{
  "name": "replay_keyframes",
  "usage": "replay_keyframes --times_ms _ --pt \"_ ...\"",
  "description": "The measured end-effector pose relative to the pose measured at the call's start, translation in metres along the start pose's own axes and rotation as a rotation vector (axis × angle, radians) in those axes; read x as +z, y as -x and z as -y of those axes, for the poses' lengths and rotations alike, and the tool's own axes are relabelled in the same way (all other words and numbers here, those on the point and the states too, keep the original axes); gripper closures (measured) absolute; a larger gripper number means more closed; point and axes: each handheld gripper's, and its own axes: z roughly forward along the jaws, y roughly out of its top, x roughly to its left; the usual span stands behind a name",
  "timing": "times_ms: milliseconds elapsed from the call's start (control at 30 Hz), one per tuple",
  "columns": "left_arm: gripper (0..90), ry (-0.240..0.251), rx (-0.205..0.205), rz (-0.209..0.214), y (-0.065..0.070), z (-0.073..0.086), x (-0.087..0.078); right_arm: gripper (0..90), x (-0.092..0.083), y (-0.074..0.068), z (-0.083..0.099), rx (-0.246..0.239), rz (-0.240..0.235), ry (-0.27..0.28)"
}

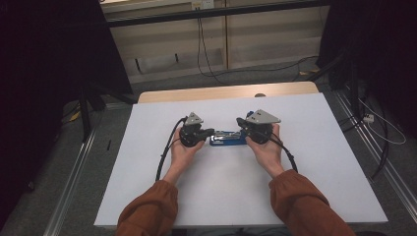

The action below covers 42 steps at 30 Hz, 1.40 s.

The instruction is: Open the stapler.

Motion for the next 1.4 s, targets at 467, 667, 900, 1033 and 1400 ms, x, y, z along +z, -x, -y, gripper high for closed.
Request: replay_keyframes --times_ms 467,667,900,1033,1400 --pt "90.0 0.001 -0.003 -0.003 0.001 0.0 0.0 90.0 -0.005 0.006 0.006 0.021 0.012 0.002" --pt "90.0 -0.003 0.025 -0.019 0.003 0.0 0.0 90.0 -0.006 0.01 0.008 0.019 0.019 -0.011" --pt "90.0 -0.003 0.023 -0.02 0.002 0.0 0.0 90.0 -0.008 0.013 0.009 0.018 0.002 -0.021" --pt "90.0 0.003 0.004 -0.008 0.002 0.001 0.0 90.0 -0.011 0.019 0.012 0.017 0.012 -0.036" --pt "90.0 0.009 -0.008 -0.007 0.002 0.001 0.0 90.0 -0.025 0.036 0.014 0.013 0.02 -0.043"
